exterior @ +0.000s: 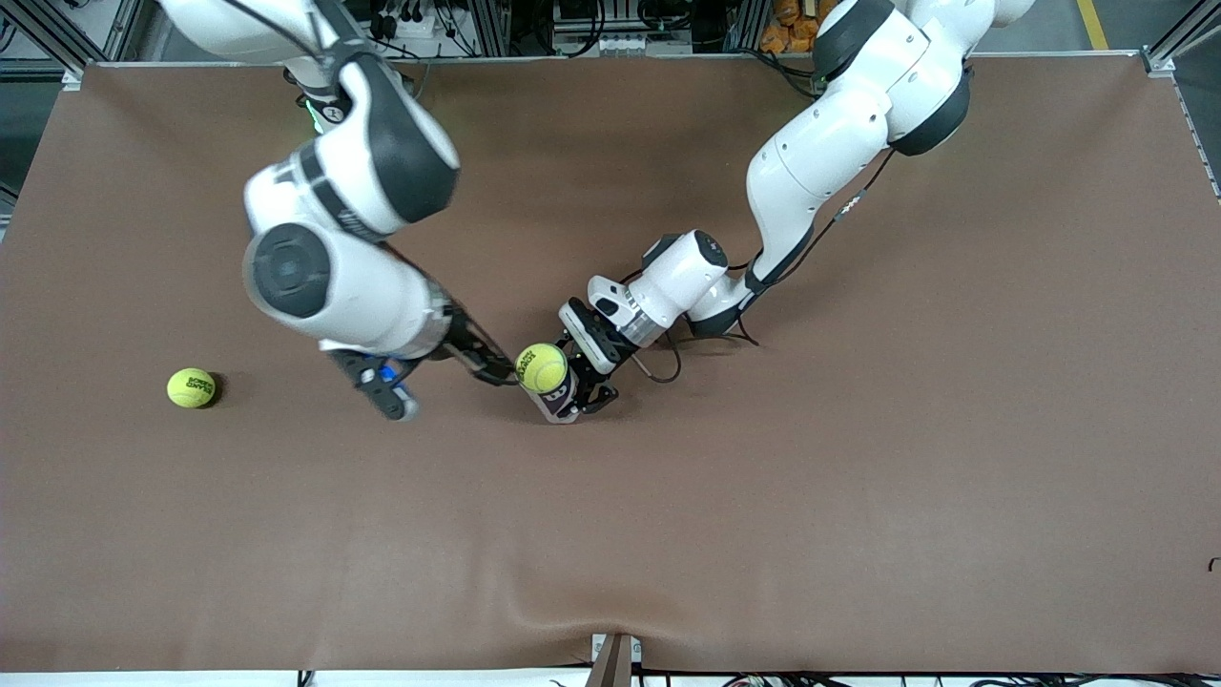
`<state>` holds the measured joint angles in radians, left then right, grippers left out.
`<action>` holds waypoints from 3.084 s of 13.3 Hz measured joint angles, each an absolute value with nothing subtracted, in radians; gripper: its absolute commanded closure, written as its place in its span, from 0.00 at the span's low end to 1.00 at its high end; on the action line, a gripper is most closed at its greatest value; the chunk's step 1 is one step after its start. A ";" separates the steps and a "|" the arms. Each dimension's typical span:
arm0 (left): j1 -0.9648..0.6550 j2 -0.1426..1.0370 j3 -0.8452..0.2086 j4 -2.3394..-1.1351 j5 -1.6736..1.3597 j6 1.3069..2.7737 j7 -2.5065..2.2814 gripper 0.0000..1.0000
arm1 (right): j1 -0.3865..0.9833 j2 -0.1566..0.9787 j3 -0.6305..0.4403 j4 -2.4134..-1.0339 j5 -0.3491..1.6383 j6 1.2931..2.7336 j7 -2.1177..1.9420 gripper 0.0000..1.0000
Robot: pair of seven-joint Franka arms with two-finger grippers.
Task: Insert tennis ball vertically with right arm
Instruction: 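Lift the ball with the right gripper and drop it into the tube, then move the right gripper to the second ball and grasp it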
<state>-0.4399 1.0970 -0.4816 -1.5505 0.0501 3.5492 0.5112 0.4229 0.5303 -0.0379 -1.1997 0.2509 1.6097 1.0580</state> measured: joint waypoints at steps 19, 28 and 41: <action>-0.441 1.097 -0.481 -1.550 0.050 3.549 0.511 0.30 | -0.253 0.617 -0.053 -1.625 -0.082 2.009 -0.023 0.00; -0.440 1.097 -0.481 -1.550 0.050 3.549 0.511 0.30 | -0.271 0.638 -0.050 -1.696 -0.083 2.076 -0.040 0.26; -0.440 1.097 -0.481 -1.550 0.050 3.549 0.511 0.30 | -0.215 0.587 -0.008 -1.538 0.138 1.736 0.083 1.00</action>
